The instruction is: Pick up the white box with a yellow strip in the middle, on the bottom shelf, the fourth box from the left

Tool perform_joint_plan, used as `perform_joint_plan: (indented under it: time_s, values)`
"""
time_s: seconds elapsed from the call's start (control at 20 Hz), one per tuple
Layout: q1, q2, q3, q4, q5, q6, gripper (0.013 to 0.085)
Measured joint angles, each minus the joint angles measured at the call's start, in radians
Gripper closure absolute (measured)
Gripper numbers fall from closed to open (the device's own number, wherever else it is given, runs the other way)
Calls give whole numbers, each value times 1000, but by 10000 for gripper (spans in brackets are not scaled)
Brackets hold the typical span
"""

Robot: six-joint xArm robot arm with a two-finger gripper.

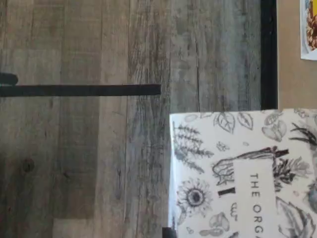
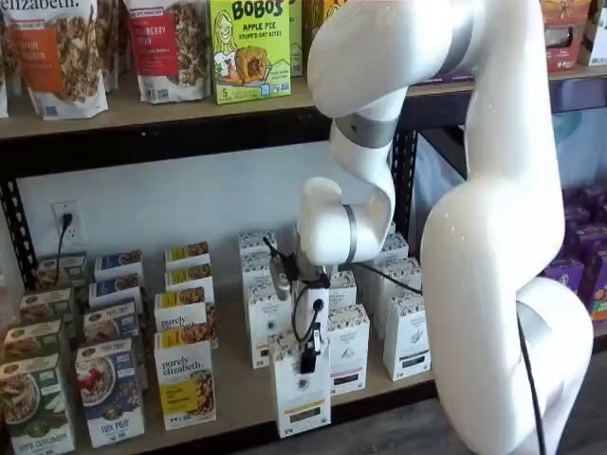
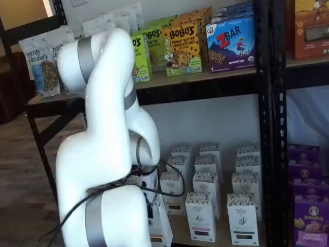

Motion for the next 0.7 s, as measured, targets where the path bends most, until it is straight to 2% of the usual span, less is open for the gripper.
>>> perform_joint_plan:
  time_s: [0.4, 0.7]
  values:
    - [1, -107, 65, -36, 50, 39, 490]
    - [5, -203, 122, -124, 81, 131, 490]
